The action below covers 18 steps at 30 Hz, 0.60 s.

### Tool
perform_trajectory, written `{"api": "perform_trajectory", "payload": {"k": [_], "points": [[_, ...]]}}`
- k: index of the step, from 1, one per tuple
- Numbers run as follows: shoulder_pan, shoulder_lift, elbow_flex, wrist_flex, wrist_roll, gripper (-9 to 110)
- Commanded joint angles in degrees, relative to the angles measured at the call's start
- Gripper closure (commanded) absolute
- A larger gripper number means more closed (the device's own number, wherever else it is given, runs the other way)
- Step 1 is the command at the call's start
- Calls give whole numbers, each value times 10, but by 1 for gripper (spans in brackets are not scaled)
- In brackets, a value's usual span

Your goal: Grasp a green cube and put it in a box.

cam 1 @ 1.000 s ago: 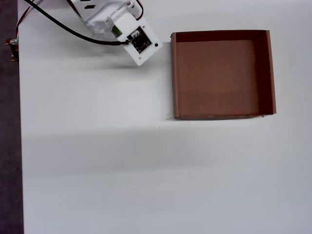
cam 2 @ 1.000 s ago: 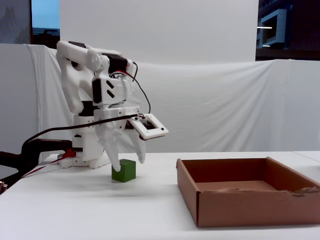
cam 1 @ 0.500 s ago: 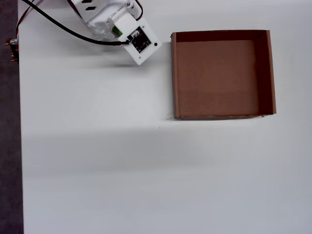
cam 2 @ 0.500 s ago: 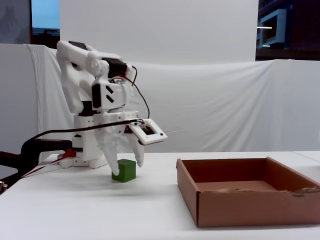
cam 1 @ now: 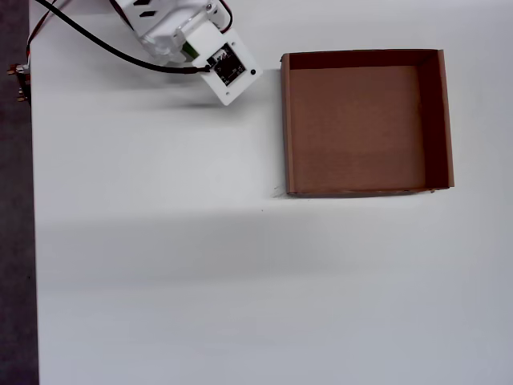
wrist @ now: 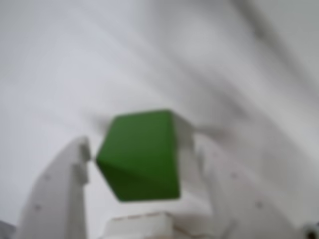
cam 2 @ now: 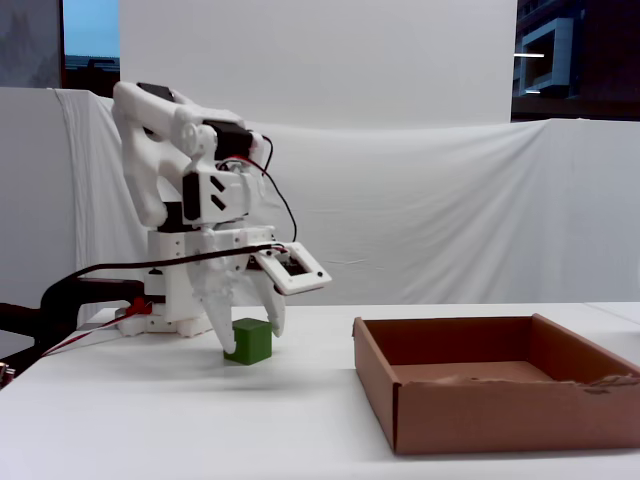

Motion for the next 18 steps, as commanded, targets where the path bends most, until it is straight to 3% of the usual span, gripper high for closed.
{"api": "perform_trajectory", "payload": {"k": [1,18], "points": [[-5,17,-4,-4,-11,76],[-9,26,8,-10,-7,81]]}}
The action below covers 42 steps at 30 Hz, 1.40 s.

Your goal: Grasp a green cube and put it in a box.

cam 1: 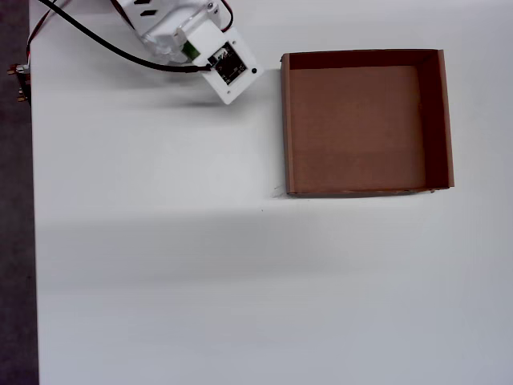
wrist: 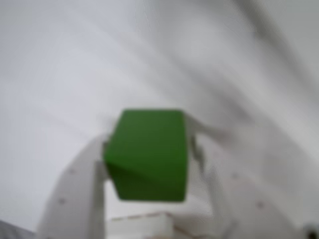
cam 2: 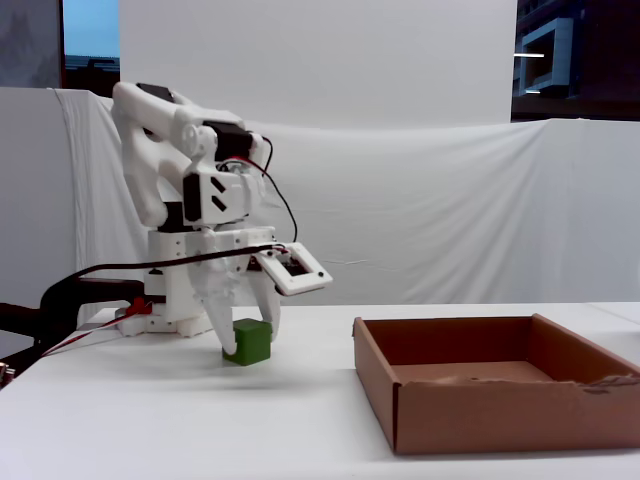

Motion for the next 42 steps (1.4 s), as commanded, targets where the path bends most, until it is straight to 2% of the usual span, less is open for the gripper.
{"api": "perform_trajectory", "payload": {"k": [1,28,35,42], "points": [[-5,26,-2,-5,-7,81],[-4,42,0,-2,-4,89],[-3,61,-24,42,-4,89],[-25,40,-153,145,45,89]]}}
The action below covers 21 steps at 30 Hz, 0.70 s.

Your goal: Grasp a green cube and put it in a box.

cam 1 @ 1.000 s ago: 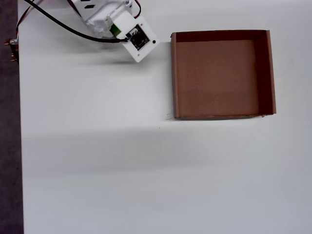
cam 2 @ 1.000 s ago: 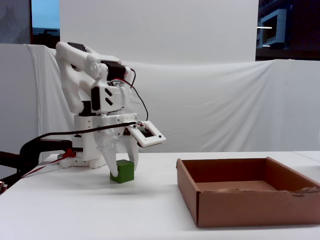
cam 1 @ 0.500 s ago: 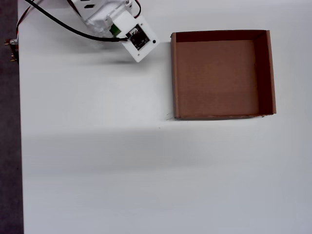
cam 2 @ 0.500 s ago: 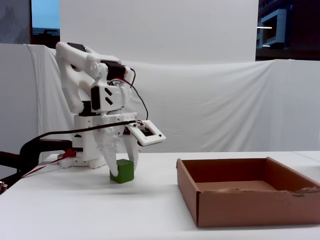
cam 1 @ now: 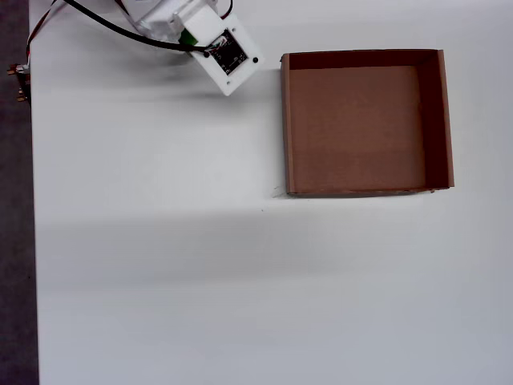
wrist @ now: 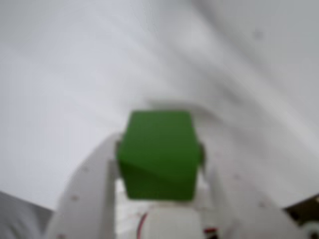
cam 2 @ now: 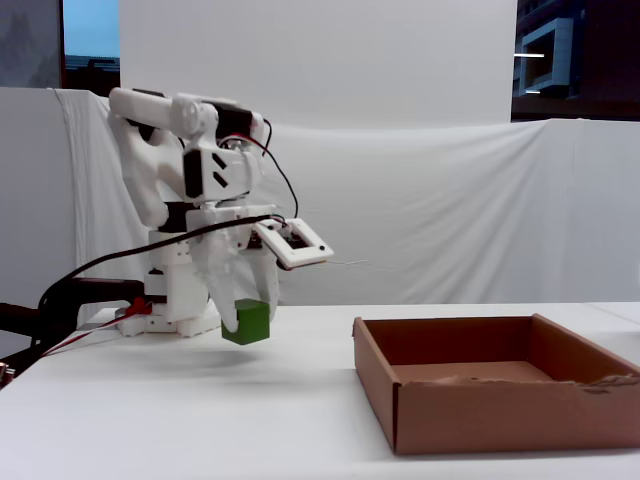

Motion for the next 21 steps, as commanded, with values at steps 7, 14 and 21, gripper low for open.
{"api": "perform_trajectory", "payload": {"k": [7,14,21], "points": [[-32,-51,-163,40,51,89],[-48,-126,-253,48,55,88],[-64,-202,-345,52,55,88]]}}
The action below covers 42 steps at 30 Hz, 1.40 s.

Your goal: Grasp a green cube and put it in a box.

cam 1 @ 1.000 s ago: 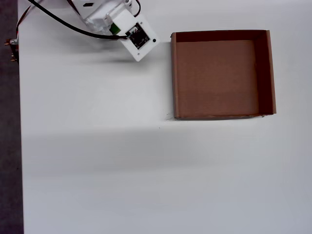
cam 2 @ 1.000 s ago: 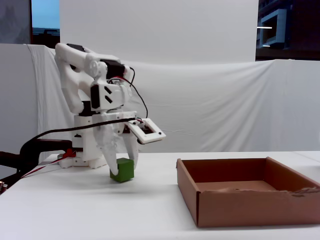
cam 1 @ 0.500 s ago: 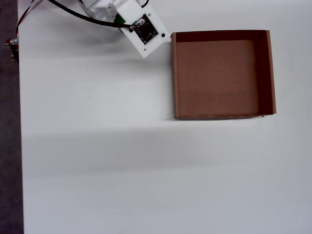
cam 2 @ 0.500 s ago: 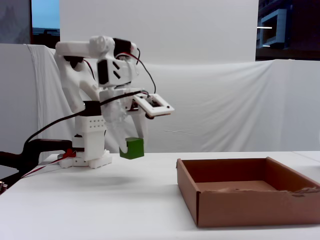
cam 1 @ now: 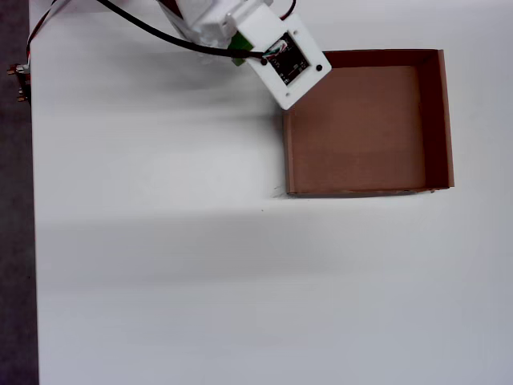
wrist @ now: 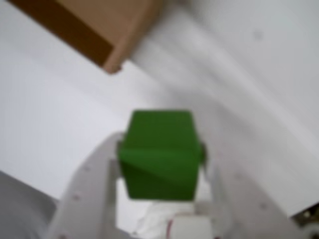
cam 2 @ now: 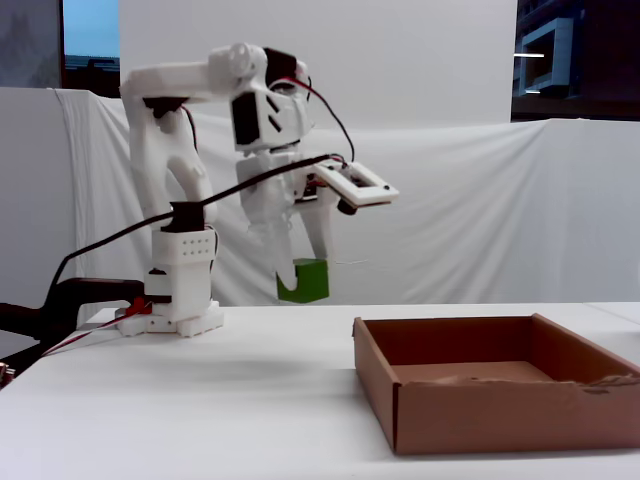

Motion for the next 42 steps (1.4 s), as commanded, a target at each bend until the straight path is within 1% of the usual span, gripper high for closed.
{"api": "perform_trajectory", "payload": {"k": [1,18,36,42], "points": [[-11,-18,-67,6,2,88],[-42,-207,-281,14,13,88],[-60,-351,-423,15,15,88],[-60,-391,-446,15,15,88]]}}
